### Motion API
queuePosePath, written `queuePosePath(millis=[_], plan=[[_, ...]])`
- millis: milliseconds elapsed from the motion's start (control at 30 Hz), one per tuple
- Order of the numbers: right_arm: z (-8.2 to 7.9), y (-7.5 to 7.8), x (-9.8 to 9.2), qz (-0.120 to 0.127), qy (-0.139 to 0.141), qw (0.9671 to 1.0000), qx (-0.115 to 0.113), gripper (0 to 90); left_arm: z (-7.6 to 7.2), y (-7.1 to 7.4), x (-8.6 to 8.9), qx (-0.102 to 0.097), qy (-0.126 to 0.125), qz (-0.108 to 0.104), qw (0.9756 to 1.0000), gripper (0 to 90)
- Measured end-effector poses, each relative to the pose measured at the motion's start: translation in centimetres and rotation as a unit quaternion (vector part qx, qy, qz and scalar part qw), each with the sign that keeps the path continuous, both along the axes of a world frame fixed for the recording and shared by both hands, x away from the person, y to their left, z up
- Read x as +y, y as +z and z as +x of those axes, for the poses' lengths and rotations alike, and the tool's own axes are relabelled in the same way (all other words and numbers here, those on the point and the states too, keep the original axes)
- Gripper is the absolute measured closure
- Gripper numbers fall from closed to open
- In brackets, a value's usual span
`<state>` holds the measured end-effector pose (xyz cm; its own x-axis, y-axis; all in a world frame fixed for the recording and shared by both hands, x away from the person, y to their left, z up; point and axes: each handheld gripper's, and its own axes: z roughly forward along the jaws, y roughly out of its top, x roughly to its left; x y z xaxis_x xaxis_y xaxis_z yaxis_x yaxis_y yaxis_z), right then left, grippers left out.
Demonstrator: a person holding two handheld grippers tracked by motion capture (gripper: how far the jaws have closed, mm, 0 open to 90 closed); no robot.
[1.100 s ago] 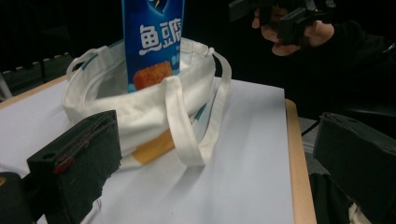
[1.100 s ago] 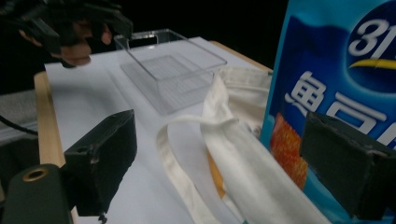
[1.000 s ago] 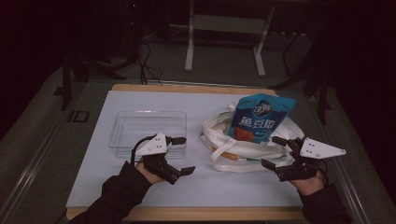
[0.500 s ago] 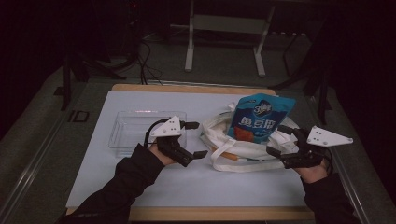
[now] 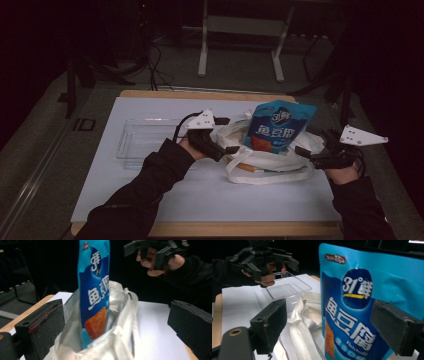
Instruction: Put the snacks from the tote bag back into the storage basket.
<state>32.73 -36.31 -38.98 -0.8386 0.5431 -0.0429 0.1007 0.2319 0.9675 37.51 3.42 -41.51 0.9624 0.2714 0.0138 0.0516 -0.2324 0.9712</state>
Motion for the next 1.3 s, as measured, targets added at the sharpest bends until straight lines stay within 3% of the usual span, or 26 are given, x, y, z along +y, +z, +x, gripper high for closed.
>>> queuePosePath(millis=[200, 233, 400, 567, 633, 867, 1100, 1300], plan=[[0.7, -0.7, -0.9, -0.021, -0.022, 0.9995, -0.005, 16.8, 1.9, -0.6, -1.6, 0.006, 0.013, 0.015, 0.9998, 1.2], [1.1, -1.1, -1.2, -0.035, -0.030, 0.9990, 0.000, 17.1, 2.1, -0.7, -1.8, 0.008, 0.011, 0.014, 0.9998, 1.3], [2.0, -2.0, -2.0, -0.033, -0.044, 0.9984, 0.011, 17.8, 3.3, -0.9, -2.8, 0.011, 0.015, 0.022, 0.9996, 5.5], [3.4, -2.6, -2.4, -0.026, -0.054, 0.9979, 0.024, 17.8, 4.3, -1.1, -3.8, 0.013, 0.012, 0.026, 0.9995, 18.1], [4.0, -2.8, -2.3, -0.023, -0.054, 0.9978, 0.030, 17.9, 4.7, -1.2, -4.3, 0.017, 0.003, 0.025, 0.9995, 28.0], [5.7, -3.0, -1.9, -0.013, -0.035, 0.9983, 0.045, 24.0, 5.6, -1.2, -5.8, 0.021, 0.000, 0.017, 0.9996, 40.1], [6.9, -3.3, -1.2, -0.020, -0.006, 0.9982, 0.056, 37.7, 5.7, -1.3, -7.4, 0.020, -0.001, 0.045, 0.9988, 48.9], [7.7, -3.3, -0.4, -0.028, 0.003, 0.9976, 0.064, 43.4, 5.9, -1.3, -8.1, 0.021, 0.006, 0.045, 0.9988, 52.2]])
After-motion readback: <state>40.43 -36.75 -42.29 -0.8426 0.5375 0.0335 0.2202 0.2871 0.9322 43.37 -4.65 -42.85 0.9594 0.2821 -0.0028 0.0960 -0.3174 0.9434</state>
